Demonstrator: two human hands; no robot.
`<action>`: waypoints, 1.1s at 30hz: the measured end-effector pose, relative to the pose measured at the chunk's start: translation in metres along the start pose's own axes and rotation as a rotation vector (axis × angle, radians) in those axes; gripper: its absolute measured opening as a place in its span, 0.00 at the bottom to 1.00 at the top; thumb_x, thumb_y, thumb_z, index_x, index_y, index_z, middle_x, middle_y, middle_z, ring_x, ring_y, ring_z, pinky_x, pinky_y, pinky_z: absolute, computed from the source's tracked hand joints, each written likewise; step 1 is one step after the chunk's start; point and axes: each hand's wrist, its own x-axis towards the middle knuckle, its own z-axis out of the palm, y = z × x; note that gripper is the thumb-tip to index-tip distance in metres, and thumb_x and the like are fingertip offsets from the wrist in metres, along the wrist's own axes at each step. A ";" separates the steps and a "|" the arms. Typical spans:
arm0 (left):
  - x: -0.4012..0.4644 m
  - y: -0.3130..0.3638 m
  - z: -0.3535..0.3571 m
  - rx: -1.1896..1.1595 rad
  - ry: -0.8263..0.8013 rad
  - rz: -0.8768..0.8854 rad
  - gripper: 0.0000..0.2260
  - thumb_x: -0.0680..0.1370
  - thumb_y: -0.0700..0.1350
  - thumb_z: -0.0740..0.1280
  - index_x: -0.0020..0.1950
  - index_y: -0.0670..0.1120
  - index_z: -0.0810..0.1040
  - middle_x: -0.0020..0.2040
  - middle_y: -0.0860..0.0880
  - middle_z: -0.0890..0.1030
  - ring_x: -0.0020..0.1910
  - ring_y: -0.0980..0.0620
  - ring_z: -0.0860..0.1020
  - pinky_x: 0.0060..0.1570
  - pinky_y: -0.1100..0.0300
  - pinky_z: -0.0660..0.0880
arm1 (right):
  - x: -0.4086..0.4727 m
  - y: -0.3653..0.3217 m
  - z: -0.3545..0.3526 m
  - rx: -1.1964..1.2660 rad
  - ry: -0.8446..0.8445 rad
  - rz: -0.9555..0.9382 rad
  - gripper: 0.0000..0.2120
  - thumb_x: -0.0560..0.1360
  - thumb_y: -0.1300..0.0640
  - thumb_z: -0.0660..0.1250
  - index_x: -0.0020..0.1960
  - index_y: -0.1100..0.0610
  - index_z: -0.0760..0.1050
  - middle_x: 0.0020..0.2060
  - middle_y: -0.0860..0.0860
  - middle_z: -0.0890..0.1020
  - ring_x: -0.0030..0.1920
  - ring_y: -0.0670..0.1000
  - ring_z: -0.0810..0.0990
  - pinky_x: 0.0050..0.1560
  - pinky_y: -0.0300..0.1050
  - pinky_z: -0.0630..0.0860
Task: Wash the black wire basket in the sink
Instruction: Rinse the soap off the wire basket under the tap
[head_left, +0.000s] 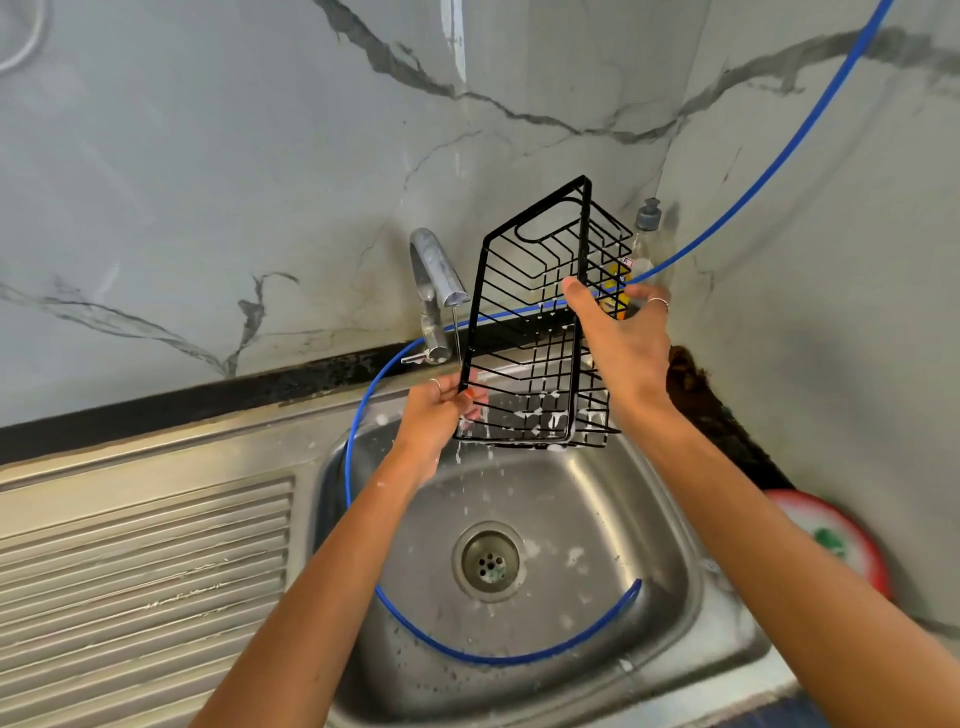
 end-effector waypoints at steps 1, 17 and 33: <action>0.001 0.000 0.000 0.000 -0.002 -0.006 0.11 0.80 0.32 0.62 0.60 0.37 0.77 0.47 0.44 0.84 0.40 0.52 0.81 0.37 0.65 0.76 | 0.001 0.000 0.000 0.007 0.005 -0.004 0.34 0.65 0.34 0.70 0.63 0.49 0.63 0.52 0.48 0.70 0.55 0.51 0.71 0.64 0.53 0.69; 0.032 0.029 0.007 -0.282 0.027 -0.094 0.08 0.81 0.35 0.61 0.53 0.43 0.79 0.47 0.46 0.83 0.40 0.52 0.80 0.36 0.60 0.74 | 0.011 -0.022 0.010 0.108 -0.003 -0.102 0.35 0.65 0.39 0.74 0.63 0.50 0.61 0.57 0.48 0.69 0.58 0.49 0.70 0.59 0.45 0.69; 0.044 0.052 0.011 -0.547 0.002 -0.216 0.09 0.83 0.43 0.59 0.51 0.42 0.78 0.45 0.46 0.83 0.47 0.52 0.81 0.50 0.51 0.76 | 0.008 -0.020 0.007 0.222 0.022 -0.140 0.35 0.63 0.38 0.74 0.61 0.45 0.59 0.61 0.53 0.71 0.62 0.52 0.72 0.64 0.50 0.70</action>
